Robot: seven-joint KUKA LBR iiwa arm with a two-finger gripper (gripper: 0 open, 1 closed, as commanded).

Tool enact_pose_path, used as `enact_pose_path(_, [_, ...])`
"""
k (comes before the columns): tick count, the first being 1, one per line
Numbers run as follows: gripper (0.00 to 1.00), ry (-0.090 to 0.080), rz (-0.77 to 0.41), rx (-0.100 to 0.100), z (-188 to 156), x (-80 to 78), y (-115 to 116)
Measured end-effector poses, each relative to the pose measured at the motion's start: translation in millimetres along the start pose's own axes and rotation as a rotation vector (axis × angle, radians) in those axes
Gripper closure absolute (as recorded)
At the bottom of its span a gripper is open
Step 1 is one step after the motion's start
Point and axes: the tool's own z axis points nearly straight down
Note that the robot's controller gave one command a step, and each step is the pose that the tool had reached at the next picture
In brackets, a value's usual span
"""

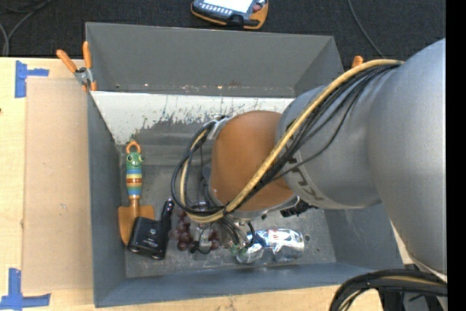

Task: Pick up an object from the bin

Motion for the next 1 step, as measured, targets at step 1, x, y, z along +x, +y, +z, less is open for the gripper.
enact_pose_path(1, [1.0,0.004,0.0,0.001,-31.8,1.4,-0.7])
